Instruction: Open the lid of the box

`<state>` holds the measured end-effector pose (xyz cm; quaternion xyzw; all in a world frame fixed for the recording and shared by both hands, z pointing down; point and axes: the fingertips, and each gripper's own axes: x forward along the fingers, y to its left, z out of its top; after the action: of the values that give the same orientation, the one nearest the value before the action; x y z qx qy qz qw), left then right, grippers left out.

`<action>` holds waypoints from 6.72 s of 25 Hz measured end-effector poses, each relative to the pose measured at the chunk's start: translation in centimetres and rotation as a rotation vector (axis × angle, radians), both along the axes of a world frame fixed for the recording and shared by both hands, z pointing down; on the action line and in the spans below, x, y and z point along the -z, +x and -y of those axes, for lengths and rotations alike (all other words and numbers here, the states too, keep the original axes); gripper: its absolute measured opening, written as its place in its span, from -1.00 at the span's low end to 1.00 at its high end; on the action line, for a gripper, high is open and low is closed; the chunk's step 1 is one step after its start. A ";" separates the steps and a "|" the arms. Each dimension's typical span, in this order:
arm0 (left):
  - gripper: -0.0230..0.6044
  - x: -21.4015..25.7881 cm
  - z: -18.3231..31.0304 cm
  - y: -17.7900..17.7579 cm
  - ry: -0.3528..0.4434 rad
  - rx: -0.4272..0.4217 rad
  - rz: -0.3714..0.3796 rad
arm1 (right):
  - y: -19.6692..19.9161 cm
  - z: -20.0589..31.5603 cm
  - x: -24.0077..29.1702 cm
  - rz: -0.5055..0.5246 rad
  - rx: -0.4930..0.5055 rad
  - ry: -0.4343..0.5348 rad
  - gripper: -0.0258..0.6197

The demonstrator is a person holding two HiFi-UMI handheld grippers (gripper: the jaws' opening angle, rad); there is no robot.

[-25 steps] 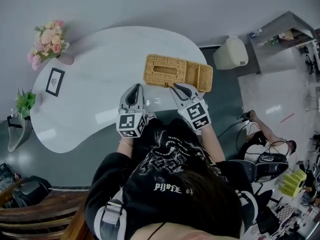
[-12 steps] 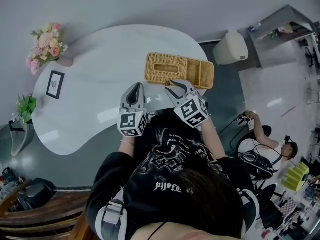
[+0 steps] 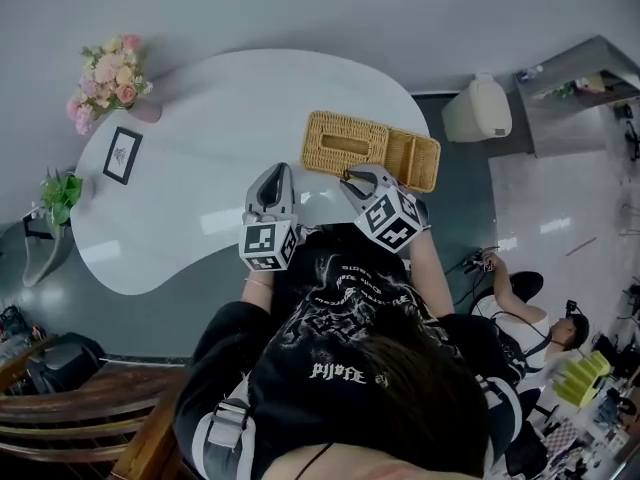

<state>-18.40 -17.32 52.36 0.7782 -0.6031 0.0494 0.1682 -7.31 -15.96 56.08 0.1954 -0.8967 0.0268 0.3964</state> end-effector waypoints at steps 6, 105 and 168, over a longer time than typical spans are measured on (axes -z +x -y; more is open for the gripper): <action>-0.84 -0.1 0.5 -0.1 -0.006 0.008 0.008 | 0.1 0.3 0.1 -0.023 0.036 -0.003 -0.70; -0.84 -0.3 5.9 3.2 -0.032 0.041 0.051 | 2.7 16.7 12.2 -0.122 0.413 0.164 -0.82; -0.84 -2.4 11.3 0.6 -0.141 0.116 0.002 | 3.3 28.8 -5.9 -0.002 0.218 -0.457 -0.81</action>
<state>-17.78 -28.60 54.73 0.7283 -0.6422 0.0827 0.2243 -3.97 -44.75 61.94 0.0029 -0.8826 0.1859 0.4318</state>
